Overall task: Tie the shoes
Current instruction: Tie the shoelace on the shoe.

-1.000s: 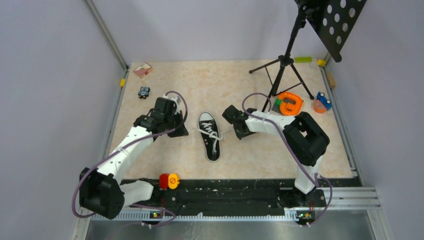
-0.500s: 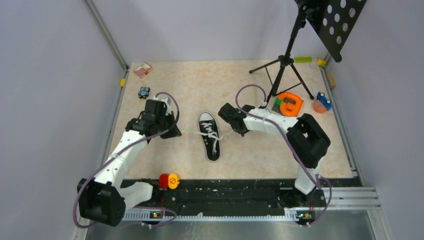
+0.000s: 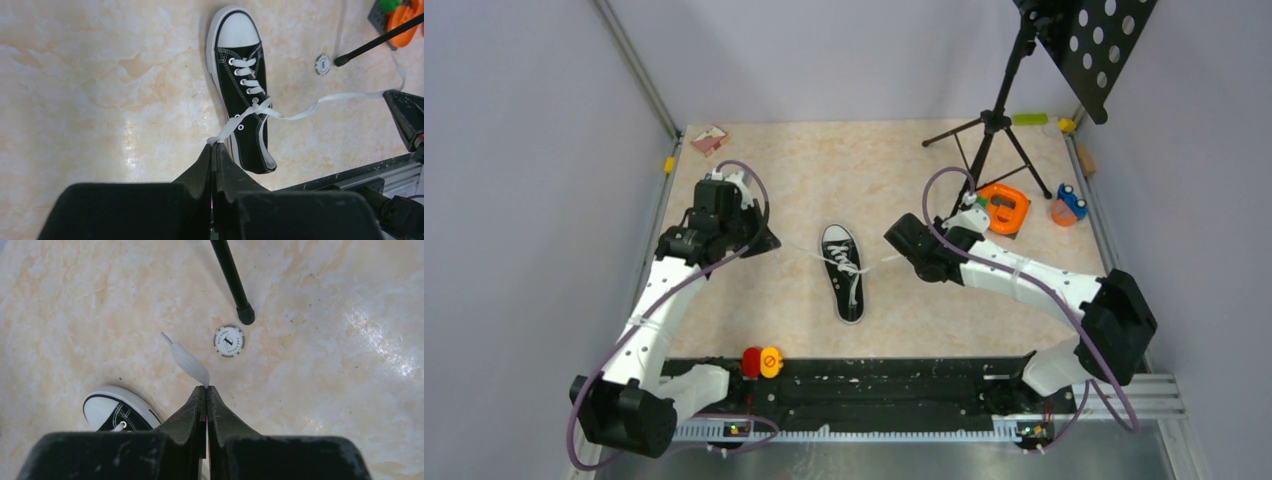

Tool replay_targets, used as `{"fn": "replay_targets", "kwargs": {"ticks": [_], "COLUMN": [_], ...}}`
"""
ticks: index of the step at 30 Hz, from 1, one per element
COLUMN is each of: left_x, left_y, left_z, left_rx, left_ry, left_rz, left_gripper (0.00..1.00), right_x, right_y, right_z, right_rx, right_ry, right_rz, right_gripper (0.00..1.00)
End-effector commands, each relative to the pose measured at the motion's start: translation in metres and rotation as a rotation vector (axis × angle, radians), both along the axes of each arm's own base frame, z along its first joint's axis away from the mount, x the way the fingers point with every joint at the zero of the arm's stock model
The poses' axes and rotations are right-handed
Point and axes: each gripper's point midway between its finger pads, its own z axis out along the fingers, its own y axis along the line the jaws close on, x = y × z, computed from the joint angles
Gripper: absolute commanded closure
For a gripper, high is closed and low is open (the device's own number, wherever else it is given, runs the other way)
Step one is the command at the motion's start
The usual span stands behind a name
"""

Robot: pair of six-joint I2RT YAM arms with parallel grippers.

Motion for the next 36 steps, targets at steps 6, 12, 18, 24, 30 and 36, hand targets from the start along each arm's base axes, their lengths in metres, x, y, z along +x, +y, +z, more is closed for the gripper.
{"fn": "replay_targets", "kwargs": {"ticks": [6,12,18,24,30,36], "left_x": [0.015,0.02,0.03,0.028,0.003,-0.02], "left_y": [0.003,0.009,0.016,0.024,0.047,0.054], "left_z": [0.075,0.101,0.099,0.084,0.004,-0.039], "left_rx": [-0.031,-0.028,-0.032,-0.035,-0.029,-0.018], "left_ry": [-0.167,-0.201,-0.181,-0.147,0.025,0.132], "left_rz": [0.014,0.025,0.043,0.082,0.176,0.198], "left_gripper": [1.0,1.0,1.0,1.0,1.0,1.0], "right_x": [0.011,0.011,0.013,0.012,0.003,-0.001], "right_y": [-0.006,-0.015,-0.004,-0.007,-0.039,-0.06], "right_z": [0.078,0.109,0.117,0.098,0.052,-0.003], "right_rx": [-0.053,-0.089,-0.046,-0.076,-0.165,-0.2], "right_ry": [-0.197,-0.272,-0.288,-0.258,-0.18,-0.077], "right_rz": [0.067,0.107,0.145,0.138,0.063,0.017], "right_gripper": [1.0,1.0,1.0,1.0,1.0,1.0]}}
